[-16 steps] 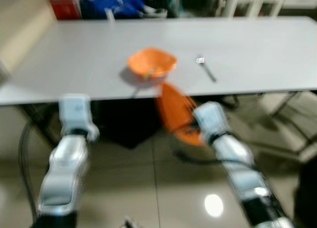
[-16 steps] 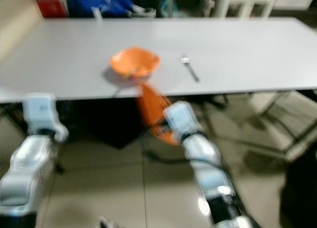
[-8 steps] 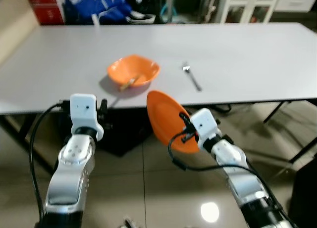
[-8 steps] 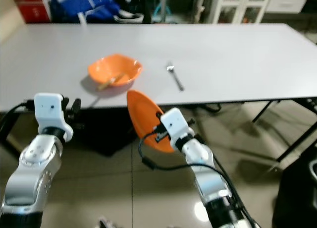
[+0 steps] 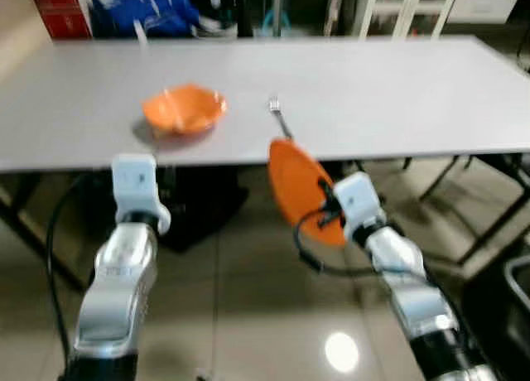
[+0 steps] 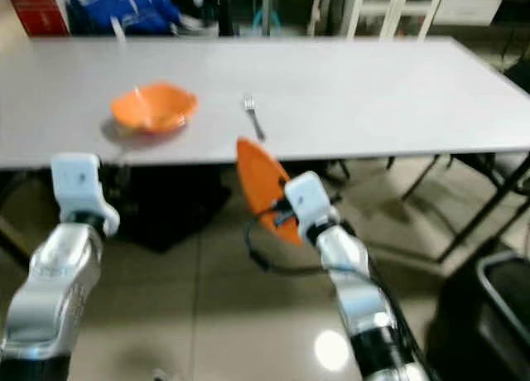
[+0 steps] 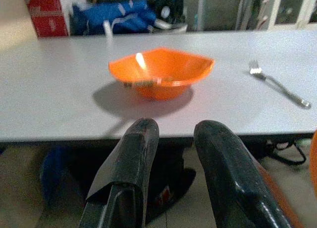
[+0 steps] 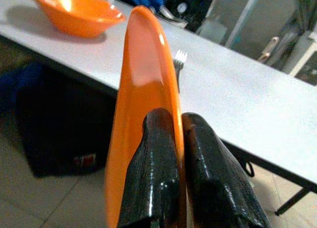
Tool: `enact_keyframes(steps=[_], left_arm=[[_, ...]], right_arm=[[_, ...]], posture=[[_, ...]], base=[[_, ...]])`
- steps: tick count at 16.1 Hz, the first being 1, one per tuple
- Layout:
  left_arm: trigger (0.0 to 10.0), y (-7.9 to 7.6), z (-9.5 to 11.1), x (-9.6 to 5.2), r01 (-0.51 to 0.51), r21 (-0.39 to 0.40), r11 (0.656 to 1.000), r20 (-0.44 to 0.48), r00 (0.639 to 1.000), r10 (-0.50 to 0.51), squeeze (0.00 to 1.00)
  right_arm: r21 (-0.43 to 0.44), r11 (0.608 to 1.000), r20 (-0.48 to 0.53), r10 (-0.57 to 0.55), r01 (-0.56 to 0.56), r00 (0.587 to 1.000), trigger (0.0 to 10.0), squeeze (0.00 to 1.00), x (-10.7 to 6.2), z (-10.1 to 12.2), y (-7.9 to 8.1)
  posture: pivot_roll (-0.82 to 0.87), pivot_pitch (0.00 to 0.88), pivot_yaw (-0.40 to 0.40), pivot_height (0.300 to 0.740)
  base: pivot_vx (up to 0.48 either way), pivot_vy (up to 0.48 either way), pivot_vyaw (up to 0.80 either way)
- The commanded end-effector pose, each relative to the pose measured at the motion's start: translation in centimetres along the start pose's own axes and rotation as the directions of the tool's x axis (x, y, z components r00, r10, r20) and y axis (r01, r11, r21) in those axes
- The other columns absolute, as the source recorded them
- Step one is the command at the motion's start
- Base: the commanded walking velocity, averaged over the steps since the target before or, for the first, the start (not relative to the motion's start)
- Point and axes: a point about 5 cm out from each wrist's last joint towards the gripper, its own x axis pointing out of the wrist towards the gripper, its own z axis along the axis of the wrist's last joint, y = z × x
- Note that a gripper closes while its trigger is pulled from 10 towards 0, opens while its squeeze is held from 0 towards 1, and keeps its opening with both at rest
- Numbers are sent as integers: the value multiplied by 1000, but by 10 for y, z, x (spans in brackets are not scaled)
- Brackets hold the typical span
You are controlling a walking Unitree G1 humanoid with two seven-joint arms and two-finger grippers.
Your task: Setting the table
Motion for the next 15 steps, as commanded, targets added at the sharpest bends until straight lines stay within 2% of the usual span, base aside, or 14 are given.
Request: enact_keyframes(steps=[1,5,11,15], left_arm=[[10000,2,4,1,-15,1,1000,11,1000,15,0],[10000,2,3,1,-18,-12,1000,7,1000,18,0],[10000,2,2,1,-11,8,1000,5,1000,11,0],[10000,0,5,2,4,16,1000,24,1000,-4,0]], right_arm=[[-3,1000,57,8,-8,998,10000,0,4,12,2],[-3,1000,51,13,-13,999,10000,0,3,11,3],[-6,1000,49,18,-17,999,10000,0,2,10,3],[-5,1000,51,25,-25,998,10000,0,4,11,5]], posture=[[-55,40,19,740],[-56,49,20,740],[-57,43,22,740],[-49,39,25,740]], base=[[424,0,0],[472,0,0],[461,0,0],[380,-287,0]])
